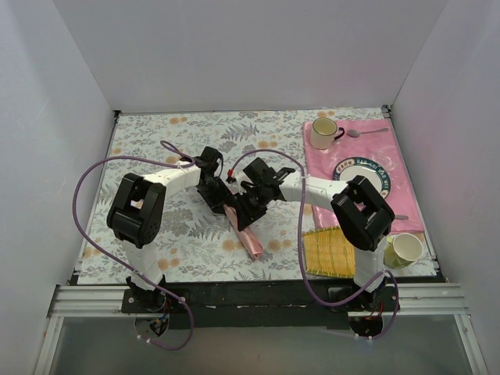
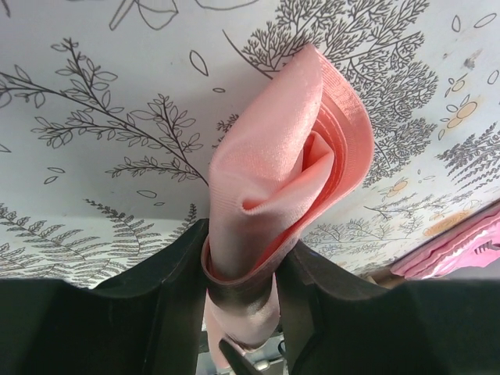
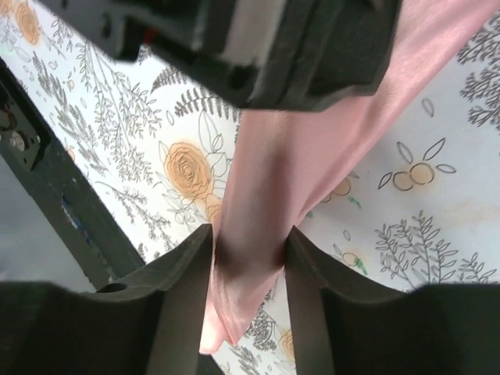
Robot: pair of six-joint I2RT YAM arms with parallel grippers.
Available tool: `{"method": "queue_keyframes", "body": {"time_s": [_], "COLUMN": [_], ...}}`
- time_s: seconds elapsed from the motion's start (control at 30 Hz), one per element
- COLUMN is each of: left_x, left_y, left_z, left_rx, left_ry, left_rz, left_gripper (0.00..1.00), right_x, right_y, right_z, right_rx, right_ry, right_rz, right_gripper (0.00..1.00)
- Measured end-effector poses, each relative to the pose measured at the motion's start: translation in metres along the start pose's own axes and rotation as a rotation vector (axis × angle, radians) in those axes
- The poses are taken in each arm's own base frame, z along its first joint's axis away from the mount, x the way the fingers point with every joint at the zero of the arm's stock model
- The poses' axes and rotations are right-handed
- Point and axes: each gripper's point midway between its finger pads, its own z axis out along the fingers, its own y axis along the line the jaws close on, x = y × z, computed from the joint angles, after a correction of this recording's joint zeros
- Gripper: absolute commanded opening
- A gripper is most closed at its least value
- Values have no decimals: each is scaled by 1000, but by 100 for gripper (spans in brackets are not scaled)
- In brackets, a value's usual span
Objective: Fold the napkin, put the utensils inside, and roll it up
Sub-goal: Roll the napkin with the utensil
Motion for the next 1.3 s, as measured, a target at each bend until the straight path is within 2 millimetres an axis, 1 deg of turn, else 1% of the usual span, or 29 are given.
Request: {"method": "queue_keyframes", "body": {"time_s": [0.1, 0.17, 0.23, 0.37, 0.47, 0.5, 0.57, 0.6, 0.67, 0.73, 0.77, 0.9, 0.97, 1.03, 1.1, 1.17, 1.3], "left_x": [-1, -1, -2, -3, -3, -3, -3, -3, -3, -3, -3, -3, -3, -3, -3, -3, -3], "left_y": [-1, -1, -2, -2, -2, -2, -2, -2, -2, -2, -2, -2, -2, -2, -2, -2, -2], "left_z": [1, 1, 1, 1, 1, 1, 1, 1, 1, 2, 2, 2, 2, 2, 2, 2, 2], "left_rx": [3, 6, 7, 9, 9, 9, 10, 9, 9, 8, 8, 9, 10, 10, 10, 10, 10], "left_ry": [-2, -5, -8, -10, -10, -10, -10, -10, -9, -9, -9, -8, -8, -8, -9, -9, -9], "left_rz": [3, 4, 5, 5, 5, 5, 5, 5, 5, 4, 5, 5, 7, 9, 12, 12, 13], "left_gripper": [36, 36, 36, 36, 36, 36, 36, 36, 36, 36, 36, 36, 36, 36, 36, 36, 36], "right_x": [3, 1, -4, -22, -32, -32, -30, -26, -15, 0, 12, 52, 57, 56, 49, 38, 8], "right_y": [5, 8, 11, 23, 34, 37, 42, 44, 45, 41, 36, 22, 21, 22, 25, 29, 40], "right_z": [-5, -10, -17, -31, -38, -40, -42, -41, -36, -28, -22, -9, -7, -7, -9, -12, -18], "right_rx": [-1, 3, 12, 14, -7, -18, -43, -59, -88, -105, -109, -103, -106, -111, -116, -122, -146], "right_ry": [30, 39, 41, 17, -15, -20, -28, -28, -17, 6, 25, 102, 117, 114, 103, 81, 5], "right_rz": [1, -3, -14, -52, -75, -80, -84, -82, -69, -47, -30, 23, 30, 27, 19, 5, -42], "right_gripper": [58, 59, 60, 58, 50, 44, 36, 33, 32, 32, 31, 29, 28, 28, 29, 29, 27]}}
